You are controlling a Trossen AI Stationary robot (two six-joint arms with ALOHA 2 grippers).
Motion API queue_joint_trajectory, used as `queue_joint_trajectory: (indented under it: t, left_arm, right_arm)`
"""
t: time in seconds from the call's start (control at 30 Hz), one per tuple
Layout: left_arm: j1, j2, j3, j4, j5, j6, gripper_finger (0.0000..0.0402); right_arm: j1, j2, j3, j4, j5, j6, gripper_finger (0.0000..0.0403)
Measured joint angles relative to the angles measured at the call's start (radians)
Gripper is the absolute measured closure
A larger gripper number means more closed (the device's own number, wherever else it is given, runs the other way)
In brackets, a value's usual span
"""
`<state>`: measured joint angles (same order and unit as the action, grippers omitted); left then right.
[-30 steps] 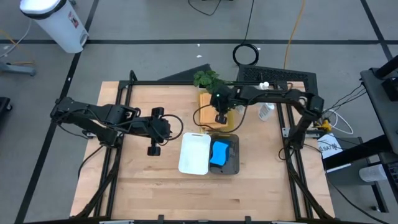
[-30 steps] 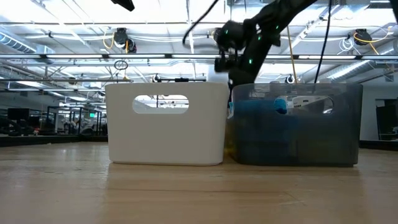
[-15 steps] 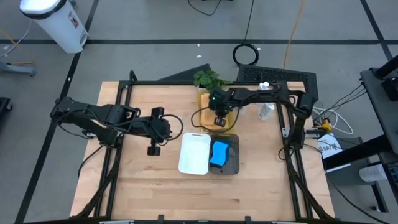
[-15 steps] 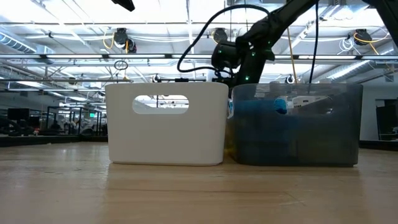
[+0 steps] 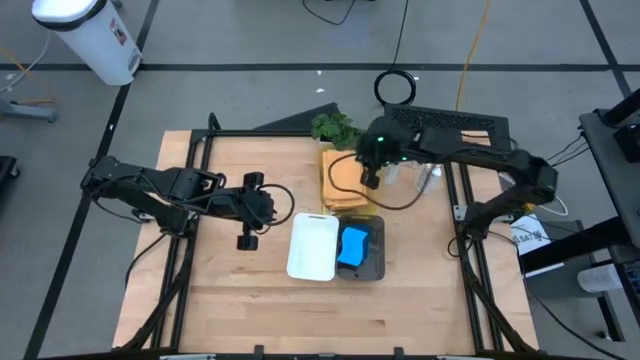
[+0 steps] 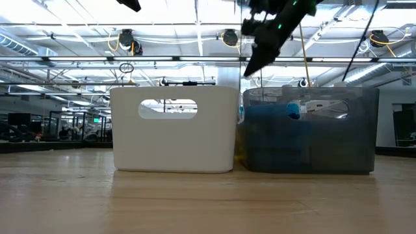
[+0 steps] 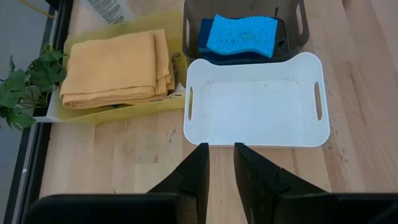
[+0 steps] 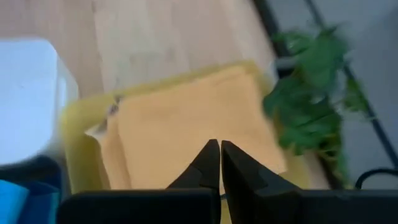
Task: Pick & Place Kitchen Items
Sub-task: Put the left plastic restorer bottle into the white bin
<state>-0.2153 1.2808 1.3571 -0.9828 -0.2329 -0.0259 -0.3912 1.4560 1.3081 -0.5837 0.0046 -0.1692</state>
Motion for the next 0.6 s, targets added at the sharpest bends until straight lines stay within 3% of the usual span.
queue_joint_trajectory:
  t: [0.3,0.6]
  left_arm:
    - [0.000,0.000,0.000,0.000,0.000,-0.009,0.0323]
    - [0.000,0.000,0.000,0.000,-0.001,-0.009,0.0323]
  right_arm:
    - [0.000,-0.225,0.002,-0.088,0.210,0.026,0.0403]
    - [0.000,-0.357,0.002,-0.244,0.314,0.151,0.0403]
